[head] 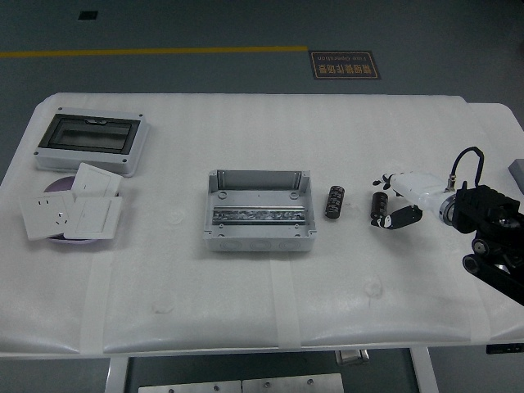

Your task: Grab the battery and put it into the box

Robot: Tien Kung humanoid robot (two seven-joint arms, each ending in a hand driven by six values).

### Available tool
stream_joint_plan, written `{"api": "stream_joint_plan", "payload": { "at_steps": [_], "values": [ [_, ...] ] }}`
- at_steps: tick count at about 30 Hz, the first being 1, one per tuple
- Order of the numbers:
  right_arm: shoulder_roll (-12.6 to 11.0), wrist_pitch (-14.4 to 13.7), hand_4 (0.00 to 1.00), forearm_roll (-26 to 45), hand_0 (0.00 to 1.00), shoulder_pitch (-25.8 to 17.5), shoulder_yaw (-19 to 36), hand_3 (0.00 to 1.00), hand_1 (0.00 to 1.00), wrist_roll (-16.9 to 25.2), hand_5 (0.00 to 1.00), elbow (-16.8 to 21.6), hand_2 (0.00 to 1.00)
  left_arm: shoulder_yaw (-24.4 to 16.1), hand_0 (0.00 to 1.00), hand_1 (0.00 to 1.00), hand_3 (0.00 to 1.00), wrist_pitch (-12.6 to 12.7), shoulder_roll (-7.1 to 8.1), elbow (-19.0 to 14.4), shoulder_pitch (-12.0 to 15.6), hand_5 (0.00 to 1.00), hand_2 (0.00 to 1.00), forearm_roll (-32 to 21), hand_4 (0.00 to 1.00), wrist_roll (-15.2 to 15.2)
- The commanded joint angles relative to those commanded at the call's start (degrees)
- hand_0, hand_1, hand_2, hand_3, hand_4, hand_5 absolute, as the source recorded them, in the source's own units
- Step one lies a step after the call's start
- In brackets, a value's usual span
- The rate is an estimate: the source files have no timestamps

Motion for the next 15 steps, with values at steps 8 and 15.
{"api": "stream_joint_plan", "payload": {
  "at_steps": [8, 15],
  "values": [
    [0.2, -0.5, 0.704, 0.1, 0.515, -0.2, -0.2, 0.743, 0.594, 0.4, 0.385, -0.8, 0.655, 0.7, 0.682, 0.684, 0.697, 0.1, 0.02, 0.0, -0.1, 0.302, 0.620, -0.7, 0.712, -0.3],
    [0.1, -1.1, 0.603, 0.1, 0.485, -0.4, -0.1, 0.683, 0.565, 0.8, 0.360, -1.0, 0.606, 1.2, 0.682, 0.682, 0.698, 0.1, 0.07, 0.0, 0.0, 0.302, 0.620, -1.2, 0.710, -0.5]
  ]
}}
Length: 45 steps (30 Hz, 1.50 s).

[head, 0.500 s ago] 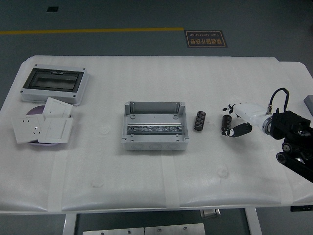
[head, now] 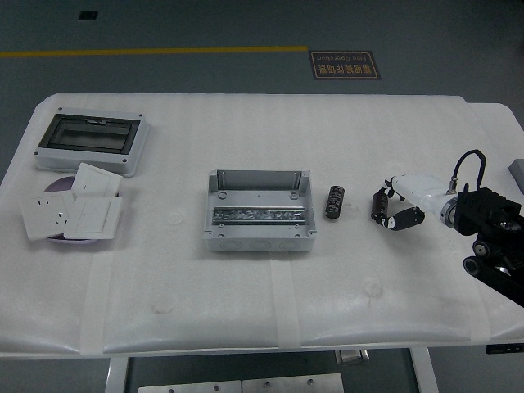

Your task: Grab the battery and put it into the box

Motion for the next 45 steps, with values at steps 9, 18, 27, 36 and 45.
{"api": "stream_joint_plan", "payload": {
  "at_steps": [9, 18, 27, 36, 45],
  "values": [
    [-0.8, -1.2, 0.574, -0.5, 0.476, -1.1, 3.8, 0.682, 0.562, 0.5, 0.338, 3.5, 0.601, 0.8, 0.682, 0.683, 0.697, 0.2, -0.10, 0.0, -0.1, 0.301, 0.619, -0.8, 0.710, -0.5],
    [-0.7, -1.4, 0.557, 7.6, 0.466, -4.9, 14.1, 0.680, 0.551, 2.0, 0.335, 14.9, 0.588, -1.5, 0.681, 0.682, 0.698, 0.1, -0.08, 0.0, 0.0, 0.304, 0.619, 1.5, 0.710, 0.1],
    [4.5, -6.9, 0.574, 23.5, 0.464, -8.1, 15.5, 0.678, 0.545, 8.8, 0.345, 25.9, 0.585, -11.0, 0.682, 0.681, 0.698, -0.4, -0.25, 0.0, -0.3, 0.304, 0.619, 10.4, 0.711, 4.5],
    [11.6, -10.4, 0.625, 16.5, 0.509, -8.2, 11.0, 0.702, 0.593, 6.8, 0.371, 21.4, 0.664, -20.4, 0.681, 0.681, 0.698, -0.4, 0.07, 0.0, 0.1, 0.304, 0.618, 18.2, 0.711, 6.0],
    [13.9, -11.8, 0.779, 2.9, 0.936, -8.0, 9.4, 0.951, 0.875, 5.2, 0.440, 15.4, 0.891, -18.8, 0.681, 0.681, 0.698, -0.4, -0.14, 0.0, -0.1, 0.304, 0.617, 16.4, 0.711, 5.2]
  ]
}}
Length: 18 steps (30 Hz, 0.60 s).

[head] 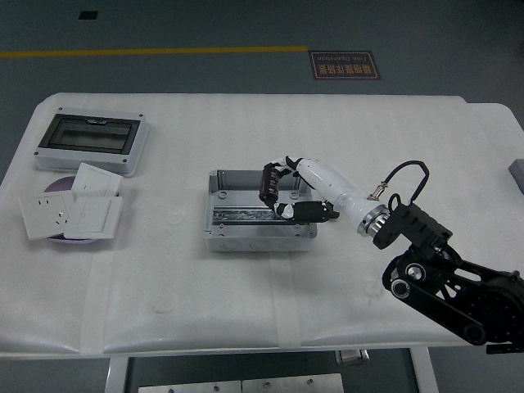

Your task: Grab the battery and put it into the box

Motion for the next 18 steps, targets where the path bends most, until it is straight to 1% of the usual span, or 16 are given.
{"api": "stream_joint_plan", "payload": {
  "at_steps": [3, 5, 7, 9, 14, 15, 16, 18],
  "values": [
    [0.1, 0.0, 0.779, -3.5, 0.936, 0.0, 0.0, 0.951, 0.875, -0.1, 0.440, -0.8, 0.891, -0.3, 0.681, 0.681, 0.698, 0.0, 0.02, 0.0, 0.1, 0.304, 0.617, 0.3, 0.711, 0.1],
    [0.0, -0.1, 0.777, -5.1, 0.955, -0.1, 0.2, 0.954, 0.883, -0.1, 0.440, -1.1, 0.891, -0.5, 0.681, 0.681, 0.697, -0.1, -0.02, 0.0, 0.1, 0.303, 0.617, 0.5, 0.711, 0.2],
    [-0.3, -0.1, 0.777, -4.6, 0.955, -0.2, 0.7, 0.954, 0.883, 0.2, 0.440, -1.0, 0.891, -0.6, 0.681, 0.681, 0.697, -0.2, -0.07, 0.0, 0.1, 0.303, 0.617, 0.6, 0.711, 0.3],
    [-1.1, -0.1, 0.777, -2.4, 0.955, -0.4, 1.8, 0.954, 0.883, 0.8, 0.440, -0.7, 0.891, -0.5, 0.681, 0.681, 0.697, -0.3, -0.12, 0.0, 0.1, 0.303, 0.617, 0.5, 0.711, 0.3],
    [-4.5, -0.2, 0.787, 2.2, 0.956, -0.6, 5.5, 0.949, 0.873, 1.8, 0.441, -1.5, 0.879, -0.4, 0.680, 0.680, 0.695, -0.3, -0.09, 0.0, 0.1, 0.303, 0.613, 0.4, 0.710, 0.3],
    [-5.7, -0.3, 0.787, 3.2, 0.956, -0.1, 5.7, 0.949, 0.873, 2.2, 0.441, -2.6, 0.879, -0.5, 0.680, 0.680, 0.695, -0.3, -0.07, 0.0, 0.1, 0.303, 0.613, 0.5, 0.710, 0.4],
    [-6.6, -0.4, 0.797, 4.1, 0.947, 0.3, 5.4, 0.942, 0.854, 2.5, 0.444, -3.5, 0.867, -0.6, 0.681, 0.679, 0.696, -0.3, -0.05, 0.0, 0.1, 0.306, 0.615, 0.6, 0.711, 0.4],
    [-8.2, -0.4, 0.797, 6.0, 0.947, 1.5, 4.2, 0.942, 0.854, 3.2, 0.444, -5.7, 0.867, -0.6, 0.681, 0.679, 0.696, -0.3, -0.02, 0.0, 0.1, 0.306, 0.615, 0.6, 0.711, 0.4]
  ]
}}
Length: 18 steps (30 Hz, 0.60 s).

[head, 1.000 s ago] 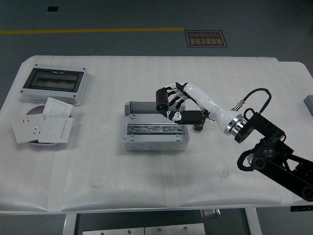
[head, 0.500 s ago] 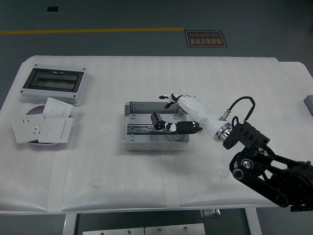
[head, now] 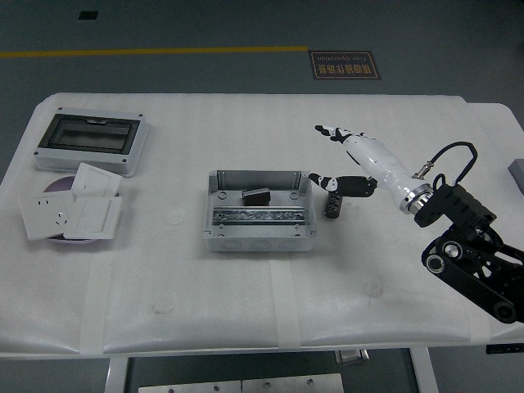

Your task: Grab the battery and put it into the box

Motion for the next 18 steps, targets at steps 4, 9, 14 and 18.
{"api": "stream_joint_plan", "payload": {
  "at_steps": [4, 9, 14, 18],
  "values": [
    [-2.2, 0.7, 0.800, 3.1, 0.853, 2.9, -4.5, 0.896, 0.790, 0.5, 0.447, -4.5, 0.814, 0.6, 0.681, 0.680, 0.695, 0.0, 0.06, 0.0, -0.2, 0.303, 0.613, -0.6, 0.710, -0.2],
    [-3.0, 2.5, 0.801, 4.3, 0.782, 5.4, -9.9, 0.858, 0.743, 0.0, 0.450, -7.2, 0.794, 1.5, 0.681, 0.680, 0.694, 0.1, 0.08, 0.0, -0.3, 0.305, 0.613, -1.3, 0.710, -0.5],
    [-3.1, 5.8, 0.801, 4.7, 0.782, 6.7, -12.5, 0.858, 0.743, -1.2, 0.450, -7.8, 0.794, 1.9, 0.681, 0.680, 0.694, 0.2, 0.12, 0.0, -0.4, 0.305, 0.613, -1.5, 0.710, -0.6],
    [-2.8, 7.9, 0.800, 4.6, 0.769, 7.4, -13.2, 0.852, 0.723, -2.1, 0.447, -8.0, 0.775, 2.5, 0.681, 0.680, 0.693, 0.2, 0.12, 0.0, -0.3, 0.306, 0.613, -2.0, 0.709, -0.7]
  ]
}}
